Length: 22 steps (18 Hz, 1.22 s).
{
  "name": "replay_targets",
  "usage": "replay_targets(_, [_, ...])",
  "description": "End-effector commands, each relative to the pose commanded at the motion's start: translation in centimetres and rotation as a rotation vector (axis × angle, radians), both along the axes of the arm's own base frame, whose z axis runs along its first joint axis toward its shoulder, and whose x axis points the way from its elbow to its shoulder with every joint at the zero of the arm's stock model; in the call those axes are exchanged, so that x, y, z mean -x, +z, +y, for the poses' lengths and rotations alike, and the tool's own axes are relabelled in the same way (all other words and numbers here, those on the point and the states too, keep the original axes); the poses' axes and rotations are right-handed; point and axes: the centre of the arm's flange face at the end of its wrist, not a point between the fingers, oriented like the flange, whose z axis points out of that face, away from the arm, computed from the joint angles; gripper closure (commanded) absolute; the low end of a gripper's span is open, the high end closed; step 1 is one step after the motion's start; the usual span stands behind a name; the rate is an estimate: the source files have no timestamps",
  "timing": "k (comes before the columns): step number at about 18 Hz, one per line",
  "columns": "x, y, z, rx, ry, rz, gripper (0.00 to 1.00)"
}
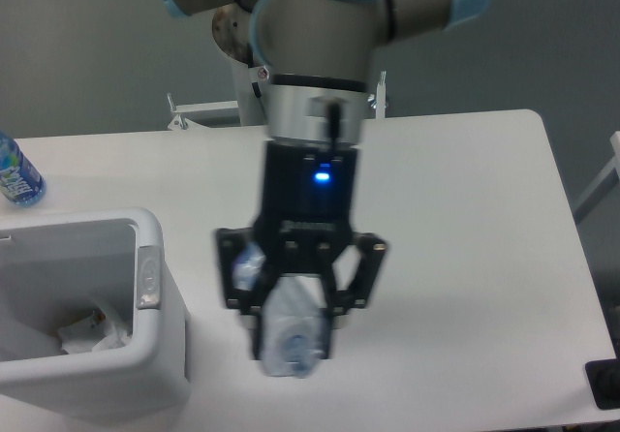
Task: Place the trash in the trash can
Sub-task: 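Lift the bottle and carry it over the white bin, then release the bottle into the bin and raise the gripper away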
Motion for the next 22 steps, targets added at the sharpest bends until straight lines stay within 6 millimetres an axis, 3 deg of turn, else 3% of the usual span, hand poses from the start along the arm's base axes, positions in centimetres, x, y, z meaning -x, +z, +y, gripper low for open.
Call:
replay_targets(5, [-4.7, -0.2, 2.0, 0.001, -0.059, -0.018, 0.39])
replay_targets(9, [-6.6, -0.6, 2.9, 0.006, -0.089, -0.022, 0.39])
replay_targets(14, [-8.4, -4.0, 5.4, 0.046, -0.138, -0.043, 0.39])
replay_targets(16, [-8.4, -4.1, 5.4, 0.047, -0.139, -0.042, 0.3])
replay_targets(18, [-8.4, -4.6, 5.4, 0.057, -0.147, -0.038, 0.0])
replay_targets(22, [-8.3, -4.3, 5.0, 0.06, -0.182, 0.015, 0.0])
